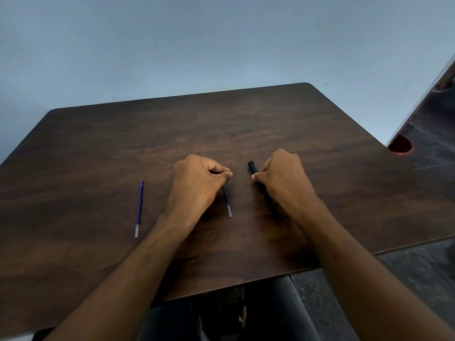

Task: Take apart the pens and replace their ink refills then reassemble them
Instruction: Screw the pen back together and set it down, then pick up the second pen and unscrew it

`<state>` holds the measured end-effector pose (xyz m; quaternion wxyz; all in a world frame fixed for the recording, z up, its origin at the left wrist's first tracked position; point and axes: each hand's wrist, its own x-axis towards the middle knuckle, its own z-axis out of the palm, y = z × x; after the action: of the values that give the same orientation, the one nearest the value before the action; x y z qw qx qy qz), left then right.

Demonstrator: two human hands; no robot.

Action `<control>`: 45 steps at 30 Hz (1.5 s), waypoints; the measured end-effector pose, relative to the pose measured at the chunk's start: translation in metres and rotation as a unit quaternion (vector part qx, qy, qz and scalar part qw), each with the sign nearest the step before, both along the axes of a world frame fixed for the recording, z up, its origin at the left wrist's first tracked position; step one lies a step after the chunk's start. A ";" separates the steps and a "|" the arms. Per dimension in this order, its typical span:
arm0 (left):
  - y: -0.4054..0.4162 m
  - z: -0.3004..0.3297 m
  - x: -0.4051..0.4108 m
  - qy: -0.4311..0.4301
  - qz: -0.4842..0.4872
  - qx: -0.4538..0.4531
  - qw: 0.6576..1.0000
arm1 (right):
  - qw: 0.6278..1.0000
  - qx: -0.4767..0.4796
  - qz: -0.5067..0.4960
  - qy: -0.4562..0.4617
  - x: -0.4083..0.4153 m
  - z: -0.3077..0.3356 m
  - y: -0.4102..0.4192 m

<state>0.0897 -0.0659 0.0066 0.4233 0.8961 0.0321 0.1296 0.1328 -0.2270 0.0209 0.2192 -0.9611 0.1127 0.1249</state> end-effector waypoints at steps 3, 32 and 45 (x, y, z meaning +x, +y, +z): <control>0.003 -0.002 0.001 0.005 0.002 0.004 1.000 | 1.000 -0.017 -0.007 -0.017 0.001 -0.008 -0.001; 0.093 -0.002 -0.031 -0.030 0.135 -0.083 0.987 | 0.968 0.105 0.109 -0.198 -0.033 -0.004 0.063; 0.094 -0.012 -0.037 -0.012 0.136 -0.085 0.987 | 0.980 0.016 0.148 -0.131 -0.042 -0.017 0.122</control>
<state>0.0529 0.0285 -0.0056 0.4763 0.8427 0.1593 0.1940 0.0908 -0.1046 0.0035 0.2261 -0.9716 -0.0622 0.0307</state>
